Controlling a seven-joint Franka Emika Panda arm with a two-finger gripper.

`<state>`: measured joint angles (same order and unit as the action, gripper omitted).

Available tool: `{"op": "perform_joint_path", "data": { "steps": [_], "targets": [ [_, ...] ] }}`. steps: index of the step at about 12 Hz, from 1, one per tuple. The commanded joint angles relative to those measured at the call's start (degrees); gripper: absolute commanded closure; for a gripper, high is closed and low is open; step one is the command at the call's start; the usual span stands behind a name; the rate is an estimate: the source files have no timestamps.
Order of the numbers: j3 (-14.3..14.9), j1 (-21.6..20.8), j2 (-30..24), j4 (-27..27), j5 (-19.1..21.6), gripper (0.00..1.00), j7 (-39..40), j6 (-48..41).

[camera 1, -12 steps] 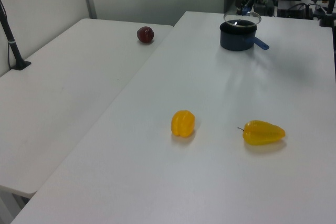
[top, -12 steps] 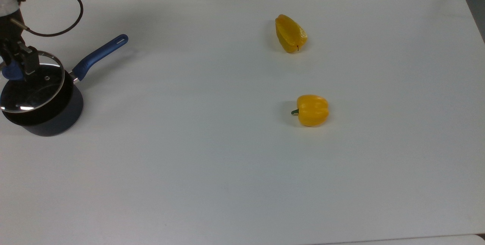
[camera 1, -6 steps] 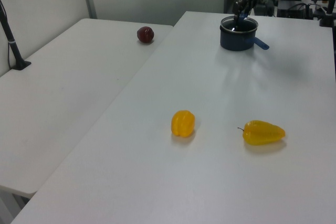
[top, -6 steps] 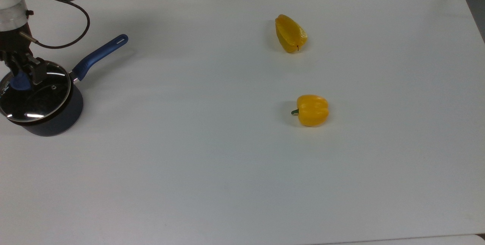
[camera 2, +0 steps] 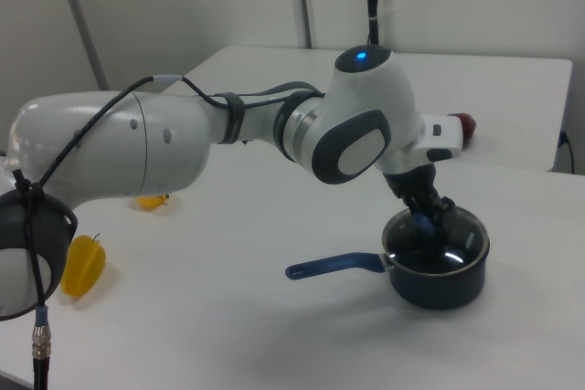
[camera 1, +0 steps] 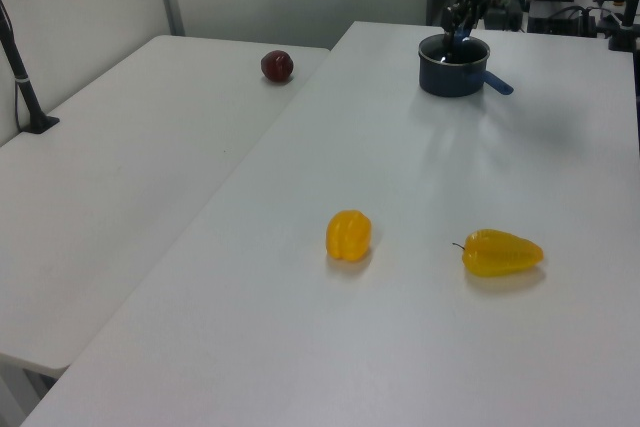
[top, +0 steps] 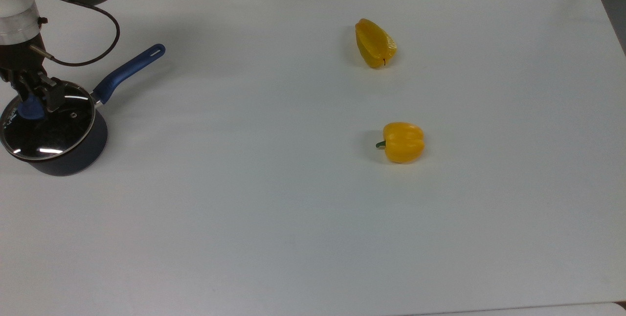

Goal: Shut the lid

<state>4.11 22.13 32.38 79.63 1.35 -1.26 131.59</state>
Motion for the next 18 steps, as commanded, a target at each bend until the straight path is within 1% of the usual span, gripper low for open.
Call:
{"op": "perform_joint_path", "data": {
  "steps": [1, 2, 4, 5, 7, 9, 12, 14, 16, 18],
  "targets": [
    [0.0, -0.1, -0.4, 0.4, 1.6, 0.20, 2.0, 0.9],
    [-0.1, -0.1, -0.4, 0.4, 1.6, 0.05, 2.0, 0.9],
    [0.0, -0.1, -0.8, 0.3, 1.0, 0.00, 2.1, 0.9],
    [0.1, -0.1, -1.5, 0.2, 0.5, 0.00, 2.2, 0.7],
    [0.1, -0.1, -4.8, 0.9, -0.5, 0.00, 3.0, -0.5],
    [-0.1, -0.7, -8.8, 1.8, -2.1, 0.00, 2.8, -5.3],
    [-0.1, -7.0, -12.9, 1.8, -3.0, 0.00, 2.8, -12.9],
    [0.1, -13.6, -15.6, 1.8, -3.1, 0.00, 2.6, -18.5],
    [0.0, -19.4, -18.7, 1.8, -4.0, 0.00, 2.5, -25.8],
    [0.0, -24.1, -20.8, 2.2, -4.4, 0.00, 2.5, -31.6]
  ]
}}
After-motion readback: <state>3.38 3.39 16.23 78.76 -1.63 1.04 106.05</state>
